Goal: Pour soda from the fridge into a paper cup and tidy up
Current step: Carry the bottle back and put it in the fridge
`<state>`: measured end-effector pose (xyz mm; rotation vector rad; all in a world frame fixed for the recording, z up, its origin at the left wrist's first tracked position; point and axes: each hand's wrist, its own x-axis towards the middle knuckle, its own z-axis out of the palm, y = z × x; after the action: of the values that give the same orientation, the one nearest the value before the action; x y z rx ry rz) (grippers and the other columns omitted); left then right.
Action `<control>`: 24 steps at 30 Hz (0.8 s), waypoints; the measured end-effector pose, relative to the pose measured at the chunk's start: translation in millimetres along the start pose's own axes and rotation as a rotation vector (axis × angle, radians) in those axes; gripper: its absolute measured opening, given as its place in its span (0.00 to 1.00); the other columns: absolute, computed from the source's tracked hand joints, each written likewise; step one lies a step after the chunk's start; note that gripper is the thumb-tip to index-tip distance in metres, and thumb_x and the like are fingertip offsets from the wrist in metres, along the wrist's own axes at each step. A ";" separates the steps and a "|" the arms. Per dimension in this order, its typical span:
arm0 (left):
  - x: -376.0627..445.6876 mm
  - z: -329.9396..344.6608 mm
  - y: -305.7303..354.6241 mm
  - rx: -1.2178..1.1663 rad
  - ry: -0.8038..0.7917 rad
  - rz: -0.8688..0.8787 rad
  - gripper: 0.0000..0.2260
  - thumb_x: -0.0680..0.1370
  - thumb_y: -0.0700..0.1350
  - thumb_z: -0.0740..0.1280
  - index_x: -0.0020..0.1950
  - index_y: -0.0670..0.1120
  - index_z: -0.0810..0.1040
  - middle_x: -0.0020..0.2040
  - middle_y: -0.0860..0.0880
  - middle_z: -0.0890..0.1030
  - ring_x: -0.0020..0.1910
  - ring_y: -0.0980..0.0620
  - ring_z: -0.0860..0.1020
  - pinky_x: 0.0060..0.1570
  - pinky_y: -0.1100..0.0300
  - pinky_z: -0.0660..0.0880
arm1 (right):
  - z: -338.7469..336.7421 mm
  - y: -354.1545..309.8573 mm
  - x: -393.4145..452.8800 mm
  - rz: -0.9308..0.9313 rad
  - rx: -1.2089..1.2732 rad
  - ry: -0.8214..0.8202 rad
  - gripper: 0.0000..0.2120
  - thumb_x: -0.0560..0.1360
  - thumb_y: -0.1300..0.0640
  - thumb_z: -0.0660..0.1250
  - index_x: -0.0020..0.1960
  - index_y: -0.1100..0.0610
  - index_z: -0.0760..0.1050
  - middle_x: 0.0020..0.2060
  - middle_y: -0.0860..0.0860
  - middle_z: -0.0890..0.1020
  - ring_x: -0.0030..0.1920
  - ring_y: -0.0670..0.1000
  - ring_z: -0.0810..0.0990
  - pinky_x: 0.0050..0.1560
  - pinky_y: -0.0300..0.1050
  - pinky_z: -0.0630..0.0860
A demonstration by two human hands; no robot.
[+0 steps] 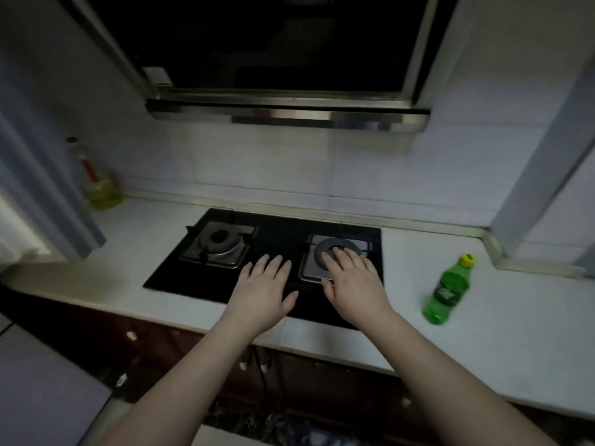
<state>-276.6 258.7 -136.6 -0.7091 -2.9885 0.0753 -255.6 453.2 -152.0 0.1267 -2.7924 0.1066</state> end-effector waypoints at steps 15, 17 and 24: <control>137.7 24.5 220.1 -0.022 -0.029 0.240 0.32 0.77 0.63 0.46 0.78 0.48 0.57 0.78 0.48 0.59 0.77 0.46 0.55 0.74 0.46 0.55 | -3.3 208.5 -36.6 0.137 -0.097 0.011 0.25 0.65 0.48 0.75 0.60 0.55 0.78 0.57 0.55 0.81 0.58 0.57 0.79 0.57 0.54 0.76; 148.4 28.4 237.0 -0.009 -0.039 0.258 0.30 0.79 0.61 0.50 0.78 0.48 0.56 0.78 0.48 0.58 0.77 0.46 0.54 0.74 0.47 0.54 | -0.4 229.0 -37.9 0.147 -0.099 -0.003 0.25 0.66 0.47 0.74 0.61 0.55 0.78 0.58 0.55 0.80 0.59 0.57 0.79 0.59 0.55 0.76; 177.0 58.9 276.9 -0.046 -0.120 0.259 0.30 0.80 0.59 0.54 0.78 0.47 0.54 0.78 0.48 0.57 0.77 0.46 0.53 0.73 0.48 0.54 | 8.0 277.8 -34.7 0.170 -0.086 -0.047 0.23 0.66 0.48 0.74 0.59 0.55 0.78 0.58 0.55 0.80 0.58 0.56 0.79 0.58 0.55 0.75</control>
<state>-315.3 583.7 -203.0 -1.1329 -2.9985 0.0649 -253.7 731.0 -187.5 -0.1306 -2.8451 0.0249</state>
